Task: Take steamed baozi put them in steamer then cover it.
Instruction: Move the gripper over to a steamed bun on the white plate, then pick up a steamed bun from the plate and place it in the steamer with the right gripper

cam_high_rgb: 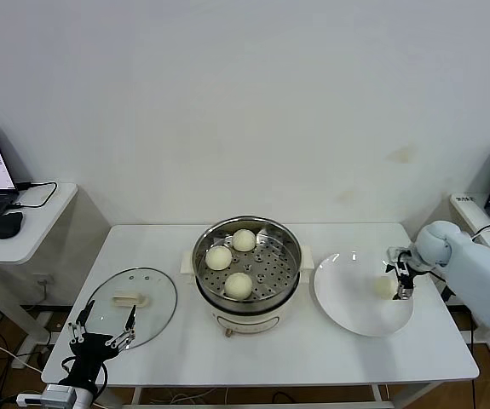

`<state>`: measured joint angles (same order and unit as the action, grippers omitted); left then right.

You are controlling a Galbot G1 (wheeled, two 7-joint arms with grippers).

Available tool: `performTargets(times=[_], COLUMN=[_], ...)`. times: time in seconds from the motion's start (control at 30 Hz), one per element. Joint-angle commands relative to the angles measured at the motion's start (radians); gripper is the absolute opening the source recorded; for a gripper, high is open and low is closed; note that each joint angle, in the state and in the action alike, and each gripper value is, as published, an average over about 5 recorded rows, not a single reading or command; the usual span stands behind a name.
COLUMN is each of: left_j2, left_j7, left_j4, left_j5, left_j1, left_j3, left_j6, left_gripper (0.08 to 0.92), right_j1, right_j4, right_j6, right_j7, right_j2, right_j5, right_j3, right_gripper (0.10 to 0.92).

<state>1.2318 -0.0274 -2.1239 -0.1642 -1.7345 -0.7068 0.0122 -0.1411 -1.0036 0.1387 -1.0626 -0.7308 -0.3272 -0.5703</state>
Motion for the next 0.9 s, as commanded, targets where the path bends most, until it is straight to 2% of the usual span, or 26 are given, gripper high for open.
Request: performTargets(times=[0.03, 0.53, 0.9], left_j2=[-0.002, -0.001, -0.007], left_j7=[0.0, 0.0, 0.0], left_j4=[0.002, 0.001, -0.004], left_j5=[-0.001, 0.0, -0.003], left_j1=[0.0, 0.006, 0.015], left_j3=[0.001, 0.004, 0.005], left_j6=[-0.001, 0.0, 0.002], left_gripper=[0.823, 0.823, 0.823], right_j1=[-0.018, 0.036, 0.298], right_j4=[0.042, -0.021, -0.255], right_j6=[0.006, 0.019, 0.13], right_j7=[0.004, -0.003, -0.011], right_j2=[-0.037, -0.002, 0.151], right_j5=[-0.025, 0.018, 0.249], right_j3=[0.019, -0.027, -0.24], right_gripper=[0.738, 0.605, 0.574])
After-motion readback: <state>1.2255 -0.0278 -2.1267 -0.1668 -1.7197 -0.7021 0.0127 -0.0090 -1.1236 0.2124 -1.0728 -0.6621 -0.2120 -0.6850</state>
